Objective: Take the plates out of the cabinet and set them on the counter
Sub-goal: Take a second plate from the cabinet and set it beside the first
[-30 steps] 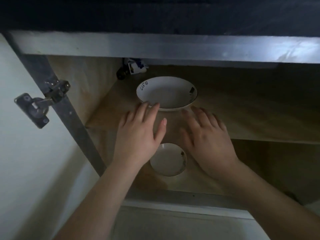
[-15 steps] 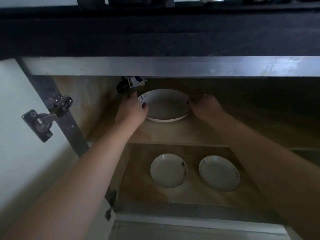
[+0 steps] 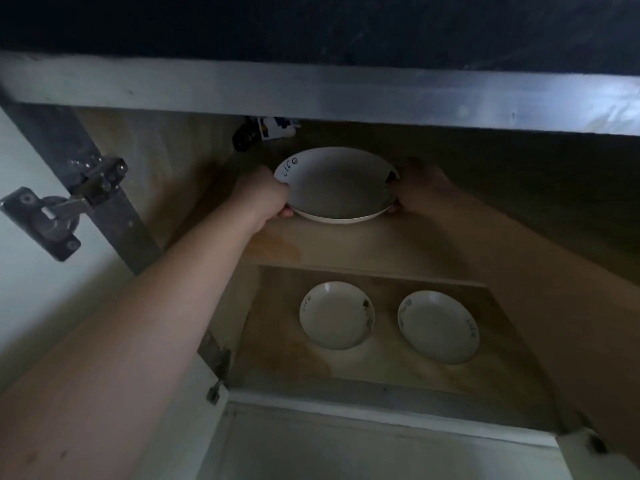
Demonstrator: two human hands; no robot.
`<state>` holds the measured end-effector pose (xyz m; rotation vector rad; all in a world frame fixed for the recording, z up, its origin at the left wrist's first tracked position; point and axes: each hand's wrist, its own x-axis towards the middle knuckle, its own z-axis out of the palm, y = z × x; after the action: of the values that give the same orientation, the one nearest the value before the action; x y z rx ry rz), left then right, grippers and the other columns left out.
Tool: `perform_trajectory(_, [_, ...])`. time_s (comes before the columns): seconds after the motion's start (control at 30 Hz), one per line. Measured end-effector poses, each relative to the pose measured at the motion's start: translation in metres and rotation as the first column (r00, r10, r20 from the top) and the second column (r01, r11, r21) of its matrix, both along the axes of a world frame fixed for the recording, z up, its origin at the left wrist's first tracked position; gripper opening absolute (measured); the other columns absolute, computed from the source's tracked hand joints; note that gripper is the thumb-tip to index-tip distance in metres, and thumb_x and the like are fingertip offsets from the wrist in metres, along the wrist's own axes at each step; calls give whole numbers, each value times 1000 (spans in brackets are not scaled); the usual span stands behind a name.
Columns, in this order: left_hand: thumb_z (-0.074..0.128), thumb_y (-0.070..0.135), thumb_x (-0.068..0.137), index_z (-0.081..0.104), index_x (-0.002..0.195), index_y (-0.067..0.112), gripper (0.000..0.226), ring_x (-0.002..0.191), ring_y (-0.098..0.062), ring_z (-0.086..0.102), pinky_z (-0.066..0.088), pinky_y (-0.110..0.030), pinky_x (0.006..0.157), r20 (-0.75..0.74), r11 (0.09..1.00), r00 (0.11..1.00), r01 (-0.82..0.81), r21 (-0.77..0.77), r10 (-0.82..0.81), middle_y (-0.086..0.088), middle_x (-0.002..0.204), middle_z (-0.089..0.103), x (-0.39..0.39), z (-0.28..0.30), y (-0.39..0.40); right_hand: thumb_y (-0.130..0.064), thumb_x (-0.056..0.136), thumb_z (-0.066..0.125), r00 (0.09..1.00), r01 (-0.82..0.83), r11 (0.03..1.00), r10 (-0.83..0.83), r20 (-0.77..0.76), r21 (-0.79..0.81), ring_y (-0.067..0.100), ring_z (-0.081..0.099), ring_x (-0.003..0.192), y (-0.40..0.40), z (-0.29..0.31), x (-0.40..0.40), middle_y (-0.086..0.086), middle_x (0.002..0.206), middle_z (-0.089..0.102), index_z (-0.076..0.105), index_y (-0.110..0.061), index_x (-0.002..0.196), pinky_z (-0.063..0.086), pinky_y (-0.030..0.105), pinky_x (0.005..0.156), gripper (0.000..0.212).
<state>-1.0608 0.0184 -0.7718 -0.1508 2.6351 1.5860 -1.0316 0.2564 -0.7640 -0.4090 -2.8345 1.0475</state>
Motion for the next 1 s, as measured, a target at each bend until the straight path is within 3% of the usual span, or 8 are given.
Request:
perform_trajectory(0.1, [55,12,96,58,115,14,20,78,-16,65,60,-31,68,-6,999,1000,7,48,-7,-6,108,60,15,-4,5,-22,100,44,998,-51,988,45,44,145,35,54,117,6,10,7,20,131,56,50,-3,134,47,30,89,39])
perform_trajectory(0.23, [55,19,95,63,100,21,9,68,-10,69,54,-18,53,-17,1000,1000,10,-5,-10,1,91,67,43,5,2,-11,101,43,993,-40,992,53,109,-117,18,55,101,7,8,29,19,130,53,49,4,131,45,8,82,34])
perform_trajectory(0.3, [52,16,96,62,103,17,12,59,-9,70,54,-18,52,3,1000,1000,20,-1,-20,-1,90,69,59,12,-3,-9,102,40,989,37,990,-17,144,-135,18,47,99,11,3,44,7,104,53,53,3,122,40,22,96,27])
perform_trajectory(0.4, [51,14,97,61,96,15,10,60,-7,71,59,-24,58,78,998,995,62,5,-62,1,85,70,96,30,-8,-22,103,42,966,107,993,-92,242,-51,15,44,88,13,5,81,-1,83,44,53,-12,90,39,22,83,20])
perform_trajectory(0.5, [52,15,97,58,105,12,10,53,-3,68,46,-10,43,104,991,993,72,-112,-60,-1,84,67,137,53,-9,-28,97,55,974,99,987,-70,216,-127,21,52,108,0,27,130,7,111,58,57,-13,114,40,20,83,23])
perform_trajectory(0.63, [50,11,95,52,122,17,28,63,-14,68,58,-25,49,164,995,986,48,-83,-34,-6,101,64,192,88,-15,-21,97,48,968,123,992,-114,222,-24,29,57,82,-13,66,187,9,84,60,56,-10,109,35,30,56,18])
perform_trajectory(0.73, [48,8,94,51,121,20,29,70,-15,66,54,-21,45,236,1000,972,11,-21,-5,-5,105,60,233,106,-21,-19,98,46,970,70,996,-53,239,-63,21,57,72,-21,88,226,4,96,61,41,-21,137,44,28,57,39])
perform_trajectory(1.0, [47,9,94,49,124,22,33,63,-20,67,45,-13,39,371,999,928,35,-36,-19,4,91,56,333,161,-64,-23,98,43,945,61,991,-18,327,-123,18,58,74,-59,148,329,-7,92,60,41,-34,128,39,16,48,32])
